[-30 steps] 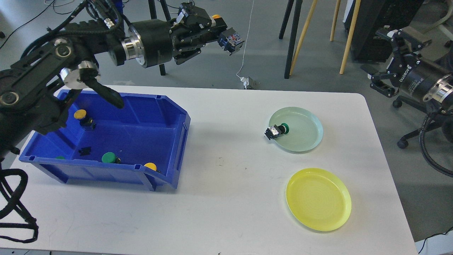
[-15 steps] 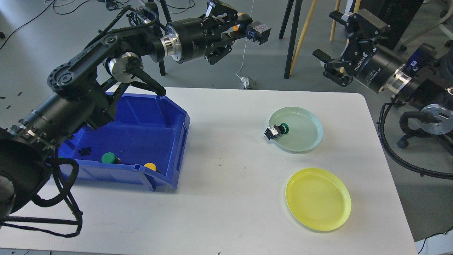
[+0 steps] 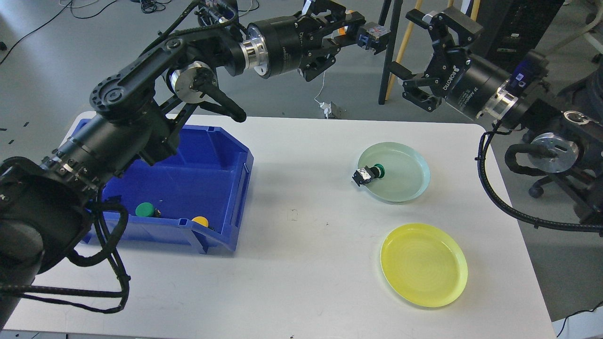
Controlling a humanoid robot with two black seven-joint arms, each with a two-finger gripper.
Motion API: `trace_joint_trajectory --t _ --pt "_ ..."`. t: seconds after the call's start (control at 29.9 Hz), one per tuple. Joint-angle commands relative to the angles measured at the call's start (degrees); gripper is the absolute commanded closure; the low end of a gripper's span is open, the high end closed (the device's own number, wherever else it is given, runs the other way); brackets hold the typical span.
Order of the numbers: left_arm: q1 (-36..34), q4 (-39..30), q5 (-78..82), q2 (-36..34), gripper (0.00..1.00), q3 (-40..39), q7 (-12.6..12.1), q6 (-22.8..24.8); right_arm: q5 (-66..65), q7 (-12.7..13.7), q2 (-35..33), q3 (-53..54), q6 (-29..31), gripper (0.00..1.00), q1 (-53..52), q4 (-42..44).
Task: Pass button and place on color plate
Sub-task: 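Raise both arms and pass the yellow button from left to right gripper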
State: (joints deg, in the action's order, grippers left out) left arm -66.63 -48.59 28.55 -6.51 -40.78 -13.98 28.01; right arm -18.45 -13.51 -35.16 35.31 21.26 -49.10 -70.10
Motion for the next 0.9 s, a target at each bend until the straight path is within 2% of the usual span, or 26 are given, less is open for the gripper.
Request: trace_joint_trajectory --t 0.0,0.33,0.87 --pt "-2.27 2.09 -0.25 1.41 0.73 -0.01 0.00 -0.01 -0.09 -0.03 0.88 -0.06 -0.52 0.02 -0.29 0.14" --pt "-2.98 3.68 -1.57 3.25 0.73 0.08 0.00 -0.01 -0.09 -0.20 1.33 -0.15 -1.22 0.03 -2.31 0.23" --pt "-2.46 5.79 -1.65 4.13 0.73 -0.09 0.09 -0.01 -0.09 -1.34 2.03 -0.24 -1.57 0.23 -2.40 -0.21"
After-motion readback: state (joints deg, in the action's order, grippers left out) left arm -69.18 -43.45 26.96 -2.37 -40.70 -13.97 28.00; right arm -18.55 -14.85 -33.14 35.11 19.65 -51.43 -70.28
